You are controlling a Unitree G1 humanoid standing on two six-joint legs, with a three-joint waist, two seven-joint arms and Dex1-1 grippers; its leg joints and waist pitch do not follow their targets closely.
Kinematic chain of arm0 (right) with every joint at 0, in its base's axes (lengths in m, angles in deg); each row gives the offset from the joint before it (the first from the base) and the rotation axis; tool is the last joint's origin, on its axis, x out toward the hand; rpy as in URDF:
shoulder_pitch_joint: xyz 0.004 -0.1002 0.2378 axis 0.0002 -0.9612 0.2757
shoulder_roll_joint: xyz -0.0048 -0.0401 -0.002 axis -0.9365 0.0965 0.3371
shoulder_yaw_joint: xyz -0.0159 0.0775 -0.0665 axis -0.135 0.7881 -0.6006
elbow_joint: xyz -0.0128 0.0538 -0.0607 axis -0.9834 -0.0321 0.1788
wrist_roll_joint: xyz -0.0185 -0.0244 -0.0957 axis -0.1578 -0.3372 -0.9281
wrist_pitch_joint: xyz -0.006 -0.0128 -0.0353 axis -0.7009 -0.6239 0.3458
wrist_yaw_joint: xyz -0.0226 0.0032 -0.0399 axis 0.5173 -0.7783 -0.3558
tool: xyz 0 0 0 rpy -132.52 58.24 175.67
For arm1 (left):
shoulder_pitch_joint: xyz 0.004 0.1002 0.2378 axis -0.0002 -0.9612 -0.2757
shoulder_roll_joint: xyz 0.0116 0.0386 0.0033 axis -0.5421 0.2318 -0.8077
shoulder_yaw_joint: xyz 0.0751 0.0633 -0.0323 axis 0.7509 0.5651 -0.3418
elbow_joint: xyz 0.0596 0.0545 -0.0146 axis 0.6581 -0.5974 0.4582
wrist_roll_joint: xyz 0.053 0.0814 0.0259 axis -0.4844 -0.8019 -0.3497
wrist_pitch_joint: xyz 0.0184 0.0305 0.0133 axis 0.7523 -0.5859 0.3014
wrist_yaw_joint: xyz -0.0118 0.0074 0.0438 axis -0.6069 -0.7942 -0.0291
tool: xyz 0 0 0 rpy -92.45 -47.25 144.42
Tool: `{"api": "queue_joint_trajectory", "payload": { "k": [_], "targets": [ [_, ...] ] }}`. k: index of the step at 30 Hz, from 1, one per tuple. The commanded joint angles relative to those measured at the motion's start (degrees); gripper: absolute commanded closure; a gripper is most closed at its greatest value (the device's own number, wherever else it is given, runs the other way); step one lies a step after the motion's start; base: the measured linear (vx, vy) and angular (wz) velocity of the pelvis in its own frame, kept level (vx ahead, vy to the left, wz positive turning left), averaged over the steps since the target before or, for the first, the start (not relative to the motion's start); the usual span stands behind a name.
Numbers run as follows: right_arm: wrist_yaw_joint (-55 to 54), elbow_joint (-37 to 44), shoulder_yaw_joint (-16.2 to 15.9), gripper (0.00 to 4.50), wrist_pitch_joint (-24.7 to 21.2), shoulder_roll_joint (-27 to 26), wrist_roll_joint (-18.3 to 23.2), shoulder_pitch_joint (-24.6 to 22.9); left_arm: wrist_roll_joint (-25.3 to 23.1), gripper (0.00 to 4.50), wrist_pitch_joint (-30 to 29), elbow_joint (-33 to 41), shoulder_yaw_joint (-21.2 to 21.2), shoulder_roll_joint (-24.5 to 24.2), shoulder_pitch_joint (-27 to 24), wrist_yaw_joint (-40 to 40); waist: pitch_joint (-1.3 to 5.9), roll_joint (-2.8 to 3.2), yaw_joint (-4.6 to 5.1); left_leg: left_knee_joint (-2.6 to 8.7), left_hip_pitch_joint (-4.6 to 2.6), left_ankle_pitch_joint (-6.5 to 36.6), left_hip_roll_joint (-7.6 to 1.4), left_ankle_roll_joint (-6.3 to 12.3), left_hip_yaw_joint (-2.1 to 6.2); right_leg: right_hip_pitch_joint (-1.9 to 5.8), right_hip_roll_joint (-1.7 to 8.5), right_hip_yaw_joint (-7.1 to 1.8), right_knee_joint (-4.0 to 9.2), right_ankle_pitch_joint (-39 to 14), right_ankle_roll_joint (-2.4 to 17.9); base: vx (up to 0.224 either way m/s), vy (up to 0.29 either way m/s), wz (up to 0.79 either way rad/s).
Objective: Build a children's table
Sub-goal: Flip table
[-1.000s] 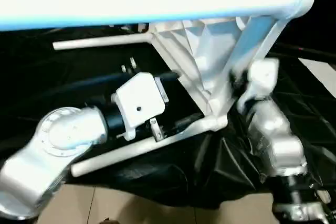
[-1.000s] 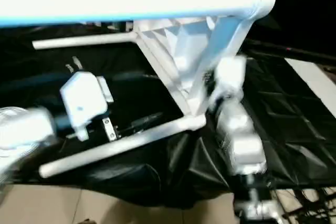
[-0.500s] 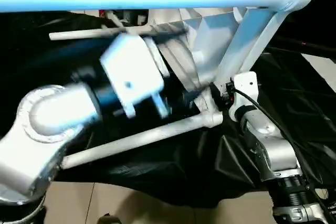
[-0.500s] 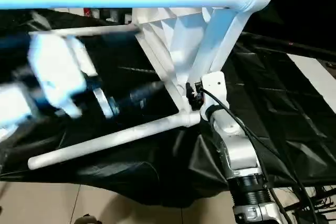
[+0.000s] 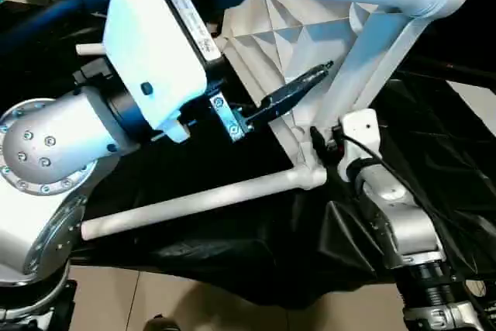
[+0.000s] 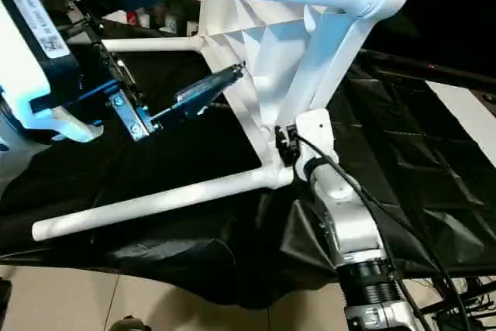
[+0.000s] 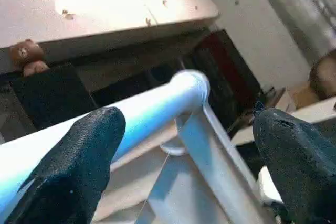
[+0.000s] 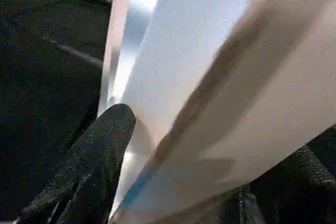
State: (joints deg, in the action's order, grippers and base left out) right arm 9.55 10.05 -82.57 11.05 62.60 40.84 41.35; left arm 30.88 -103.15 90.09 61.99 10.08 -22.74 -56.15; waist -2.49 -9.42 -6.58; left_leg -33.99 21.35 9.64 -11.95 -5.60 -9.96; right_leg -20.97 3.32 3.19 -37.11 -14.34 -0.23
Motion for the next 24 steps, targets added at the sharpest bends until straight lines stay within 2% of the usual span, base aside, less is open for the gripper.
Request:
{"api": "queue_joint_trajectory", "payload": {
  "k": [1, 3, 4, 5, 6, 7, 9, 14, 18, 20, 22, 24],
  "targets": [
    [0.3, -1.0, 0.3, 1.11, -0.7, 0.9, -1.3, 0.0, -2.7, 0.0, 0.4, -1.5, 1.8, -1.3, -2.1, -1.1, 2.53, 1.27, -0.08, 3.96, -1.1, 7.5, -1.3, -7.29, 0.46, 1.54, 3.57, -2.54, 3.8, -0.3, 1.2, 0.0, 0.0, 0.0],
    [0.4, -1.1, 0.3, 1.11, -0.7, 0.8, -1.3, 0.1, -2.8, 0.0, 0.9, -1.6, 2.2, -1.3, -2.4, -1.3, 2.52, 1.33, -0.07, 4.0, -1.14, 8.0, -1.32, -7.33, 0.46, 1.42, 3.64, -2.56, 3.89, -1.3, 1.2, 0.0, 0.0, 0.0],
    [0.6, -1.2, 0.3, 1.11, -0.7, 0.6, -1.2, 0.5, -1.8, 0.0, 1.3, -2.0, 1.3, 1.5, 0.1, 0.8, 2.54, 1.18, -0.16, 3.99, -1.29, 8.8, -1.36, -7.38, 0.42, 1.2, 3.62, -2.58, 3.92, -2.3, 1.7, 0.0, 0.0, 0.0],
    [0.6, -1.2, 0.3, 1.11, -0.7, 0.6, -1.2, 0.5, -1.8, 0.0, 1.3, -2.0, 1.3, 1.5, 0.1, 0.8, 2.52, 1.34, -0.24, 4.05, -1.33, 9.1, -1.4, -7.47, 0.43, 1.17, 3.69, -2.6, 3.92, -2.4, 2.0, 0.0, 0.0, 0.0],
    [0.6, -1.4, 0.3, 1.11, -0.8, 0.5, -1.3, 0.7, -2.1, 0.0, 2.6, -2.8, 0.3, 3.3, 2.6, 2.7, 2.55, 1.11, -0.29, 4.07, -1.23, 9.3, -1.47, -7.58, 0.51, 1.3, 3.74, -2.53, 3.9, -2.1, 2.5, 0.0, 0.0, 0.0],
    [0.6, -1.5, 0.3, 1.11, -0.8, 0.5, -1.3, 0.8, -2.4, 0.0, 3.2, -3.1, 0.2, 3.5, 3.1, 3.0, 2.55, 1.23, -0.46, 4.07, -1.25, 9.7, -1.45, -7.57, 0.58, 1.29, 3.8, -2.53, 3.93, -2.1, 2.7, 0.0, 0.0, 0.0],
    [0.6, -1.7, 0.0, 1.11, -0.8, 0.3, -1.3, 1.1, -3.7, 0.0, 5.3, -4.2, -0.3, 3.9, 5.0, 4.2, 2.46, 0.68, -0.31, 4.08, -0.98, 9.4, -1.38, -7.42, 0.64, 1.49, 3.81, -2.47, 4.02, -2.4, 2.4, 0.0, 0.0, 0.0],
    [1.0, -1.8, -0.3, 1.11, -0.8, 0.1, -1.6, 1.0, -5.0, 0.0, 5.4, -5.3, -0.4, 3.7, 6.2, 4.7, 2.56, 0.65, -0.16, 3.86, -1.01, 7.8, -1.4, -7.11, 0.59, 1.41, 3.82, -2.55, 3.8, -1.3, 2.1, 0.0, 0.0, 0.0],
    [1.7, -1.4, -0.6, 1.11, -1.0, 0.0, -1.6, 0.7, -9.4, 0.0, 4.8, -7.5, 1.7, 1.1, 4.0, 4.1, 2.48, 0.89, -0.12, 3.87, -1.11, 7.6, -1.37, -7.07, 0.59, 1.32, 3.72, -2.52, 3.77, -0.6, 1.8, 0.0, 0.0, 0.0],
    [3.5, 0.0, -1.1, 1.11, 0.4, 0.0, -0.8, 0.0, -12.6, 0.0, 6.0, -9.7, 3.0, -1.1, 2.5, 4.3, 2.46, 1.13, -0.06, 4.01, -1.09, 9.4, -1.43, -7.23, 0.69, 1.28, 3.78, -2.5, 3.92, -2.8, 1.5, 0.0, 0.0, 0.0],
    [5.7, 1.6, -1.6, 1.11, 1.6, -0.1, 0.5, -0.7, -14.2, 0.0, 6.5, -11.1, 3.3, -2.4, 2.0, 4.4, 2.38, 1.48, -0.03, 4.12, -1.29, 11.5, -1.51, -7.28, 0.76, 1.01, 3.83, -2.49, 4.08, -4.5, 1.9, 0.0, 0.0, 0.0],
    [7.6, 2.9, -1.9, 1.11, 2.0, -0.2, 1.8, -1.6, -15.6, 0.0, 7.1, -12.4, 3.3, -3.5, 1.8, 4.5, 2.41, 1.48, -0.03, 4.17, -1.19, 12.2, -1.55, -7.08, 0.86, 1.16, 3.92, -2.51, 4.11, -5.1, 2.1, 0.0, 0.0, 0.0]
  ]
}}
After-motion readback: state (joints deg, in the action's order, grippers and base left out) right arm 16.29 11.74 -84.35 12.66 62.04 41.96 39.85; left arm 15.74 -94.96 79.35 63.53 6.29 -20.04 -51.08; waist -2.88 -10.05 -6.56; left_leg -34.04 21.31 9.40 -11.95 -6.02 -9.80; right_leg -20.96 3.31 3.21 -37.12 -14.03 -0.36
